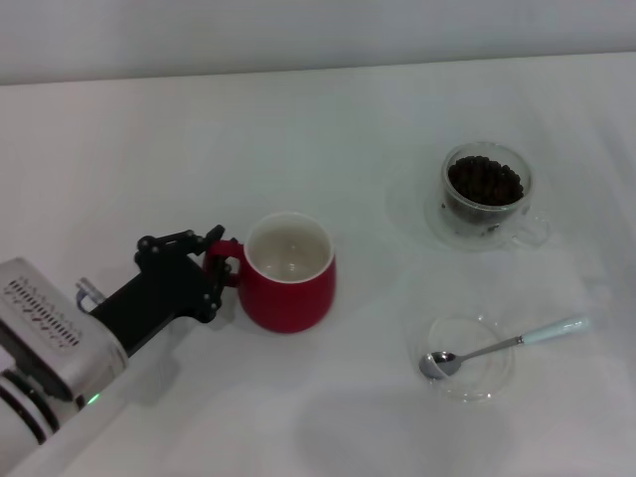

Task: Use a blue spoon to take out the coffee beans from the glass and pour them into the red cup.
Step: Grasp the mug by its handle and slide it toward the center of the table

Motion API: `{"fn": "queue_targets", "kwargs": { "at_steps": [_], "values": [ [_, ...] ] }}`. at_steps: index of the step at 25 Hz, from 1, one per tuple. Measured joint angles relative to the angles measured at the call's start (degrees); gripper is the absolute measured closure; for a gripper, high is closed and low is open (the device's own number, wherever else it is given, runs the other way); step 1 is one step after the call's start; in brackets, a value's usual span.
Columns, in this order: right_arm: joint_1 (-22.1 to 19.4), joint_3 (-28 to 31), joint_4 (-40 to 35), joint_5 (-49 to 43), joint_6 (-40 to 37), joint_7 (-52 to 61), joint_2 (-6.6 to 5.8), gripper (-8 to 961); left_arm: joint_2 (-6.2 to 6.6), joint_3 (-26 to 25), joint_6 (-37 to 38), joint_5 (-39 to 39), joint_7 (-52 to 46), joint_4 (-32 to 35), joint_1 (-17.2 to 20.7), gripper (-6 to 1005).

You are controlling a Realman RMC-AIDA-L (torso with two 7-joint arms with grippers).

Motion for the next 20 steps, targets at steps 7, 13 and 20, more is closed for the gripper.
{"fn": "queue_targets", "kwargs": {
  "at_steps": [7,13,20],
  "values": [
    [0.0,-0.2,0.0,-0.3,0.2,0.1,0.00,149,-0.04,0.0,-1.9,1.5,0.0,0.4,-2.0,862],
    [1.6,-4.5,-2.5,-2.1,3.1,0.2,0.00,152,-0.07,0.0,-2.2,1.6,0.1,0.6,-2.2,868],
    [7.8,-9.1,-7.3,-2.2,3.0,3.3,-0.09,156,-0.08,0.0,-2.3,1.6,0.1,0.9,-1.6,824]
  ]
}}
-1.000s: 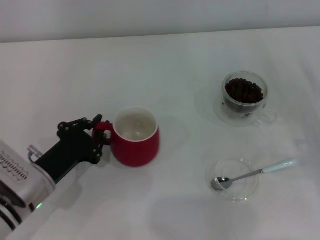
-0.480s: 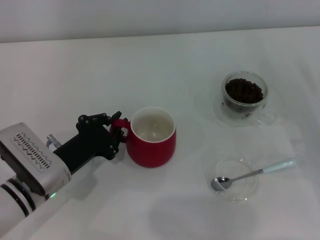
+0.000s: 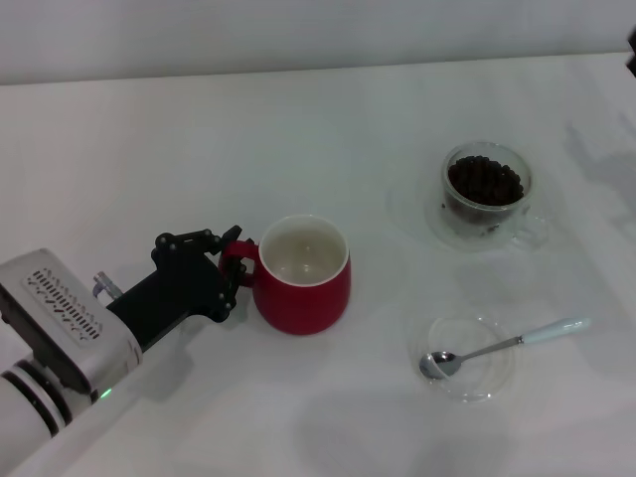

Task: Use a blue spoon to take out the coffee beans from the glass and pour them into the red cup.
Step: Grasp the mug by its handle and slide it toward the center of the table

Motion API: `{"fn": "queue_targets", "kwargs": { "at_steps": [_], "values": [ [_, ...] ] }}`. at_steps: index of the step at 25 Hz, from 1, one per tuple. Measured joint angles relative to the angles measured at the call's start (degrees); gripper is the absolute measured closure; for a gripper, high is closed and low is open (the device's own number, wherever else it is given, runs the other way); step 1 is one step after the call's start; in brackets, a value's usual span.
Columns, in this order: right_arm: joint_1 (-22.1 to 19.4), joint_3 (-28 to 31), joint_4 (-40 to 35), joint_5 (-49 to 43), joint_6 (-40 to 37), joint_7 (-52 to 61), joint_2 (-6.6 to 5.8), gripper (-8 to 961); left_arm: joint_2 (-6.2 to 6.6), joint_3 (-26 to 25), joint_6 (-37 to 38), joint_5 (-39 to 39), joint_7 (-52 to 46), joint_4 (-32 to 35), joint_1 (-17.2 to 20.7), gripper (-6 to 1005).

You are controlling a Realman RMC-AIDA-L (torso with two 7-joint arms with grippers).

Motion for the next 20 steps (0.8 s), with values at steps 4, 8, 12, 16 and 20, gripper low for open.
{"fn": "queue_targets", "kwargs": {
  "at_steps": [4,8,12,16,20],
  "values": [
    [3.4,-0.3,-2.1,0.1,-2.3,0.7,0.02,158,0.00,0.0,0.0,0.0,0.0,0.3,0.4,799],
    [5.3,0.1,-3.6,0.6,-4.8,1.0,-0.02,160,0.00,0.0,0.0,0.0,0.1,0.9,1.1,774],
    [6.3,0.2,-5.5,0.8,-6.5,1.1,-0.01,162,0.00,-0.3,0.5,0.0,0.4,0.9,1.8,748],
    [6.9,0.2,-6.0,0.8,-7.1,1.2,-0.07,164,0.00,-0.4,0.7,-0.3,0.4,1.0,2.2,723],
    [7.0,0.2,-6.1,0.9,-7.2,1.2,-0.12,166,0.01,-0.4,0.8,-0.4,0.4,1.0,2.3,698]
  ]
}}
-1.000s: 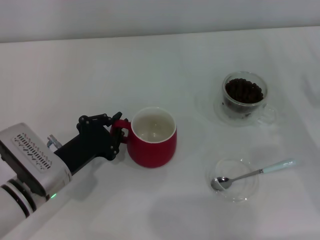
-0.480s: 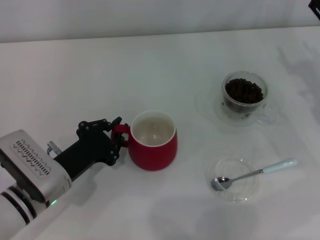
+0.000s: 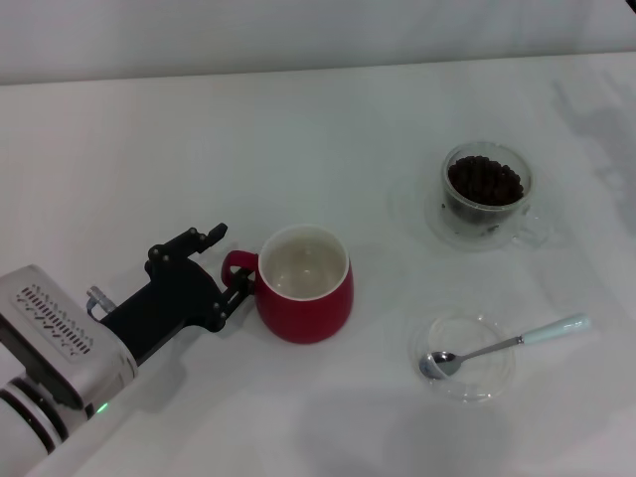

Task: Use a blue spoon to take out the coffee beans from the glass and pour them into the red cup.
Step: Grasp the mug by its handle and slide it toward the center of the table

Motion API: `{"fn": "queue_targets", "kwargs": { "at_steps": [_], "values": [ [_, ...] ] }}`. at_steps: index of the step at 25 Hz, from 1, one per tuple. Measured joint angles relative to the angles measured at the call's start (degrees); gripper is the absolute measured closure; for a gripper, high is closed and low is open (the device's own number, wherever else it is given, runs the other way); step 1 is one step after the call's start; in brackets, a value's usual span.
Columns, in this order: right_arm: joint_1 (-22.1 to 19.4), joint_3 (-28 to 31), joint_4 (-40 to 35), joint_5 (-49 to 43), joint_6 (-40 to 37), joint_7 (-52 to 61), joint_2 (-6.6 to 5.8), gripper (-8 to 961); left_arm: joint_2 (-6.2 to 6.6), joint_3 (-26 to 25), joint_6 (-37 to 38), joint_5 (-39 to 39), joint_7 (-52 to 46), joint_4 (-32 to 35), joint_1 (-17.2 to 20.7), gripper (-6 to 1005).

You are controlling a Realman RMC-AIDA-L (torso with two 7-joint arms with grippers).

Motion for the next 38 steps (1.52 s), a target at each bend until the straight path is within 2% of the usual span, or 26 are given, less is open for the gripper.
{"fn": "queue_targets", "kwargs": {
  "at_steps": [2,8,19,24,38],
  "values": [
    [-0.2,0.0,0.0,0.0,-0.1,0.0,0.00,167,0.00,0.0,0.1,0.0,0.0,0.0,0.0,499],
    [-2.2,0.1,0.0,0.0,0.6,0.0,0.21,170,-0.01,0.0,2.0,0.1,2.1,0.0,0.9,299],
    [-8.5,0.1,3.4,0.0,6.2,0.4,0.29,176,0.08,0.0,2.9,0.2,3.2,0.0,2.5,287],
    [-10.6,0.1,4.3,0.0,6.6,0.4,0.25,178,0.08,0.0,2.9,0.3,3.2,0.0,3.6,136],
    [-14.5,0.2,6.9,0.0,7.4,0.4,0.12,186,0.25,0.3,9.3,0.3,3.2,0.0,8.6,137]
  ]
}}
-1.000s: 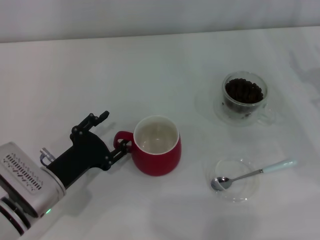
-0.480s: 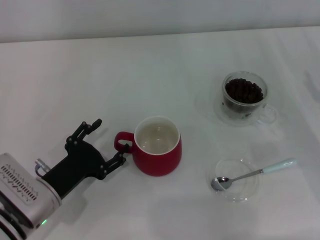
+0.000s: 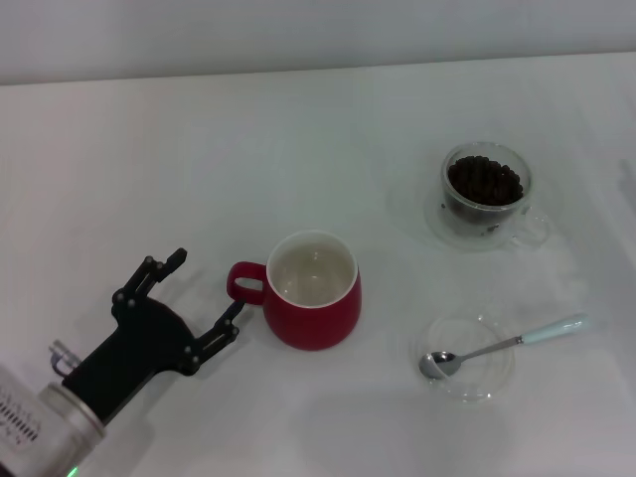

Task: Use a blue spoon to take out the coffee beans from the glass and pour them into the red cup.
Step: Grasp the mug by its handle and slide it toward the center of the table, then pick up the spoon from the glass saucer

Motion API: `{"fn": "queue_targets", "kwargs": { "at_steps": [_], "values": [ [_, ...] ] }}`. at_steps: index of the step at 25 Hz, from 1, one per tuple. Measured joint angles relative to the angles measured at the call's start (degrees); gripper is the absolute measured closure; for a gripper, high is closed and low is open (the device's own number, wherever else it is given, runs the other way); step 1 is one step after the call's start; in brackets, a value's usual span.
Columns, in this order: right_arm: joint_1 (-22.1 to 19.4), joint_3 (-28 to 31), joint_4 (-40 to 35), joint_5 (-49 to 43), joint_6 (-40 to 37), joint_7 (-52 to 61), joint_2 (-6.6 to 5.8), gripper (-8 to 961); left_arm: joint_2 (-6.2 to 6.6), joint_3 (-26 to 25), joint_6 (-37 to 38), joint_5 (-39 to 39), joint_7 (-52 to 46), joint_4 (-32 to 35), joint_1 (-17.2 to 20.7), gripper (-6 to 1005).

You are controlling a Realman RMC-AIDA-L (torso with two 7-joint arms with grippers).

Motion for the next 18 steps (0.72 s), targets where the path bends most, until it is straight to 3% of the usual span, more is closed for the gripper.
{"fn": "queue_targets", "kwargs": {
  "at_steps": [10,18],
  "values": [
    [-2.3,0.0,1.3,0.0,0.0,2.6,-0.02,191,0.10,-0.4,7.4,-2.6,-0.2,-0.3,6.4,137],
    [-7.2,-0.6,-0.3,-0.5,1.3,18.5,-0.24,195,0.22,-0.5,12.5,-9.9,-0.4,-0.7,9.1,137]
  ]
}}
